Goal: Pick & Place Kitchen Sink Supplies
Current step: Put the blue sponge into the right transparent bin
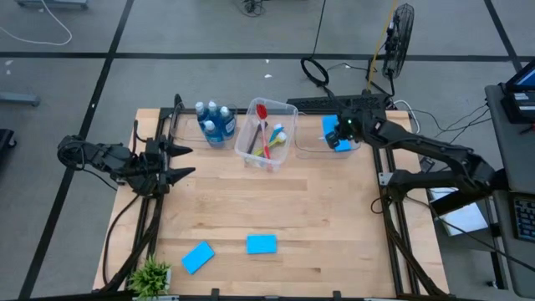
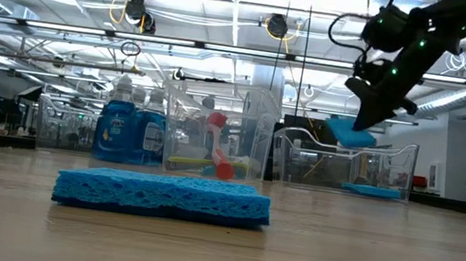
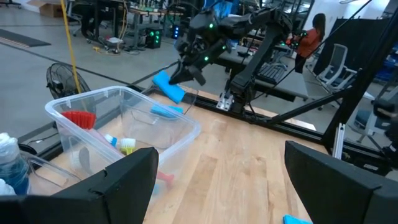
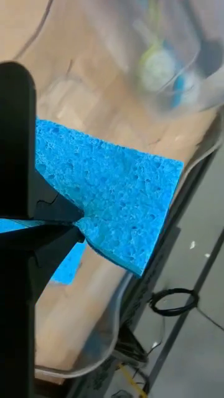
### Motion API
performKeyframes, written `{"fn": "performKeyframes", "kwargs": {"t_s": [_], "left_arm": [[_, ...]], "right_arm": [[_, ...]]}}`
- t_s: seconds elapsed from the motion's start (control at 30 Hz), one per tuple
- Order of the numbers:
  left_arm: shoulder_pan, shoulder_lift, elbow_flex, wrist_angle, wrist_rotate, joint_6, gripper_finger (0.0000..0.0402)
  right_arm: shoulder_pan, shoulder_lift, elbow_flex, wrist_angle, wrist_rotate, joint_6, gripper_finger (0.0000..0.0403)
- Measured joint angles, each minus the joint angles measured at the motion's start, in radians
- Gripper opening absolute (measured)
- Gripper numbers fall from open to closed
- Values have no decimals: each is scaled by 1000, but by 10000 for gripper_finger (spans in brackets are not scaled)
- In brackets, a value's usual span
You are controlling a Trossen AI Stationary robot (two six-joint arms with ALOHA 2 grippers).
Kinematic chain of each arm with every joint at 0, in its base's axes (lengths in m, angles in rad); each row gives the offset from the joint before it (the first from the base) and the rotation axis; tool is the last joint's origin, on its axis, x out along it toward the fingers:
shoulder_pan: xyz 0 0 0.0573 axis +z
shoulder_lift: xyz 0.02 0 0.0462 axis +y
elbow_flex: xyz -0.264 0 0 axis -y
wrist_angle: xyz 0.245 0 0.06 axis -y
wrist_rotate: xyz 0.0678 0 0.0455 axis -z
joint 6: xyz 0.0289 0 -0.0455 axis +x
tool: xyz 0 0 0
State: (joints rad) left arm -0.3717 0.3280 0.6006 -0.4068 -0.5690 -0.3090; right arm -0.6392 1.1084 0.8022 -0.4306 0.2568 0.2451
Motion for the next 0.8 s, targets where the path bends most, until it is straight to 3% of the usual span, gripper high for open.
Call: {"fn": "performKeyframes", "kwargs": {"t_s": [0.53, 0.8], "left_arm": [[0, 0, 0, 0, -10, -32, 349], [0, 0, 0, 0, -16, -40, 349]], "right_arm": [[-59, 15, -165, 171, -26, 0, 0], [-89, 15, -194, 177, -26, -7, 0]]}}
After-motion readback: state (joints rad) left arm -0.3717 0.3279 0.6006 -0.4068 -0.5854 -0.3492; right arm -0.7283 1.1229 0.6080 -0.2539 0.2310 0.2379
